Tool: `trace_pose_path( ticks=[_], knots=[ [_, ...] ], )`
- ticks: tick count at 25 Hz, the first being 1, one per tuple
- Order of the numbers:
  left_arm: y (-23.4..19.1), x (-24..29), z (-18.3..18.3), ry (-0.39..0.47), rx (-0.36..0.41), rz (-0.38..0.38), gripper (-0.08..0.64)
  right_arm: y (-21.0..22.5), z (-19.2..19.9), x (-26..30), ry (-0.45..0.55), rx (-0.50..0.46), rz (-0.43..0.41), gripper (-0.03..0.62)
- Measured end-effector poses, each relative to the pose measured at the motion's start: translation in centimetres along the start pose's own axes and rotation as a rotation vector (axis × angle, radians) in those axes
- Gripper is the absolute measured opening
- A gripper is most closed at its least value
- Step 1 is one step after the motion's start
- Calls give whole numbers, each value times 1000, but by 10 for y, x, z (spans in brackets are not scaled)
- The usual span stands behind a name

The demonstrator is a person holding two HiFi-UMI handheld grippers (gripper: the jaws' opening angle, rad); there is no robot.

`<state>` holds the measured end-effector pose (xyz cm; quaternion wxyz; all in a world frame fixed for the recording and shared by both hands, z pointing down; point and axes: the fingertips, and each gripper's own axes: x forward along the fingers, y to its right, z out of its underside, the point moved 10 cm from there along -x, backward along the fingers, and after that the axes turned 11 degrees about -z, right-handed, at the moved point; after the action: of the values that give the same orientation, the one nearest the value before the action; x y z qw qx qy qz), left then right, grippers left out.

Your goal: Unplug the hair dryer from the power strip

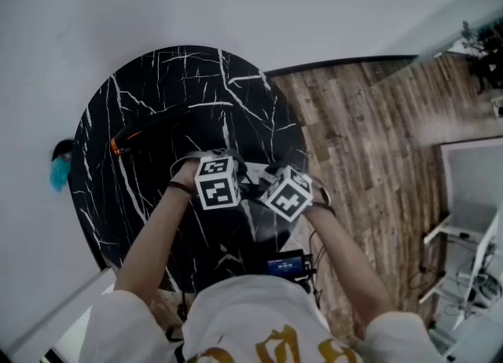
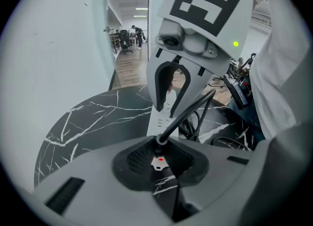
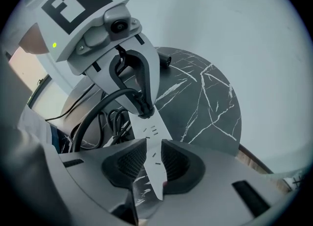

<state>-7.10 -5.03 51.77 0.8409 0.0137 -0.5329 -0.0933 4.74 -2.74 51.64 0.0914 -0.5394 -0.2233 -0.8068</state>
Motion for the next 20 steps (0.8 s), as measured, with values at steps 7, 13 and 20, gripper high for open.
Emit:
trace_pose_path(
  ticks=[7, 13, 20],
  knots=[
    [-1, 1, -4, -33, 10, 34, 57, -3, 3, 0, -42, -182, 35, 87],
    [-2, 1, -2, -20, 6, 28, 55, 6, 1, -2, -9, -95, 8, 97],
    [-1, 2, 0, -22, 15, 19, 54, 1, -5, 3, -34, -76, -2, 97]
  ],
)
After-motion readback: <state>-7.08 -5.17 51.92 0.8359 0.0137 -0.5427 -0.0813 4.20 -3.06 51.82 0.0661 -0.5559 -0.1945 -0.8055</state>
